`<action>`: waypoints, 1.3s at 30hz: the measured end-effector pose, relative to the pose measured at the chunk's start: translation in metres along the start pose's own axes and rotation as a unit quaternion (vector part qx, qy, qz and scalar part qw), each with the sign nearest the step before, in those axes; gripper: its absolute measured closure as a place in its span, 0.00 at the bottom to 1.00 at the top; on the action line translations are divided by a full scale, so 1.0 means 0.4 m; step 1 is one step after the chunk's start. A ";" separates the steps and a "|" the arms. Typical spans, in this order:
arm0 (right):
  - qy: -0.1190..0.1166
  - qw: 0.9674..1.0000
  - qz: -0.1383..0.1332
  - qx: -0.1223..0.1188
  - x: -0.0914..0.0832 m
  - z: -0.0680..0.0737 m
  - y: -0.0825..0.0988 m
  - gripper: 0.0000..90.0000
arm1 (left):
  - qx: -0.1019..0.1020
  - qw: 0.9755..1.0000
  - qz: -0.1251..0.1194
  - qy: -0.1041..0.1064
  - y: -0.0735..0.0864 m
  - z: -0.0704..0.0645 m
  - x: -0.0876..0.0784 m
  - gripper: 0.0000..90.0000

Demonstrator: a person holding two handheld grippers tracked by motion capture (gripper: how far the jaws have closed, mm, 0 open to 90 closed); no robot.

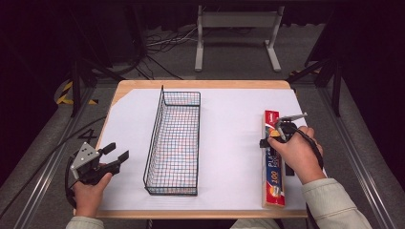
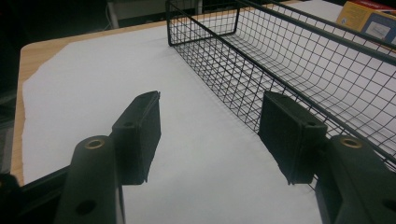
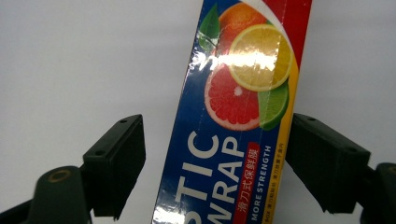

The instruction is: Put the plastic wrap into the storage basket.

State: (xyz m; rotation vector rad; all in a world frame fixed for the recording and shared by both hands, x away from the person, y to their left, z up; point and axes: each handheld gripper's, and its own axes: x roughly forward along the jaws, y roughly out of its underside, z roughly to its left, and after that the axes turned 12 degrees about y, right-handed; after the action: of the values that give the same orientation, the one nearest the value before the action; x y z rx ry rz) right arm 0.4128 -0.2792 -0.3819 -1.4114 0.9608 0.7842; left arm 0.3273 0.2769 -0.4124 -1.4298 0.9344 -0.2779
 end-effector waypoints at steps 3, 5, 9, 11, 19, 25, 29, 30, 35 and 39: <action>0.012 1.000 0.010 -0.001 0.011 0.008 -0.004 0.25 | 0.000 1.000 -0.001 -0.001 0.000 0.000 -0.001 0.44; 0.021 1.000 0.012 0.001 0.012 0.012 -0.009 0.26 | -0.001 1.000 -0.002 -0.001 0.000 0.001 -0.002 0.44; 0.035 0.999 0.038 0.001 0.020 0.021 -0.016 0.28 | -0.001 1.000 -0.002 -0.002 -0.001 0.001 -0.002 0.43; 0.040 0.998 0.052 -0.001 0.027 0.024 -0.016 0.30 | -0.002 1.000 -0.003 -0.003 -0.001 0.001 -0.003 0.43; 0.073 0.993 0.097 -0.003 0.049 0.040 -0.018 0.38 | -0.002 1.000 0.003 -0.003 0.000 0.001 0.000 0.43; 0.088 0.989 0.119 0.003 0.047 0.047 -0.030 0.42 | -0.004 1.000 0.001 -0.003 0.000 0.002 0.000 0.43; 0.081 0.989 0.127 0.009 0.045 0.043 -0.034 0.44 | -0.004 1.000 -0.001 -0.004 0.001 0.002 0.000 0.43; 0.076 0.989 0.128 0.011 0.044 0.040 -0.035 0.44 | -0.005 1.000 -0.002 -0.003 0.001 0.002 0.000 0.43; 0.052 0.991 0.119 0.034 0.030 0.036 -0.045 0.45 | -0.004 1.000 -0.001 -0.004 0.000 0.001 0.000 0.43; 0.043 0.992 0.116 0.038 0.017 0.040 -0.055 0.45 | -0.004 1.000 -0.002 -0.005 0.000 0.001 -0.001 0.43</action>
State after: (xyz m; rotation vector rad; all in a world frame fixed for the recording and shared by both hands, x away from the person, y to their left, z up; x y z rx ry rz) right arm 0.4369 -0.2647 -0.3796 -1.2898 1.2245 0.8528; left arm 0.3275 0.2775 -0.4126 -1.4390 0.9252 -0.2697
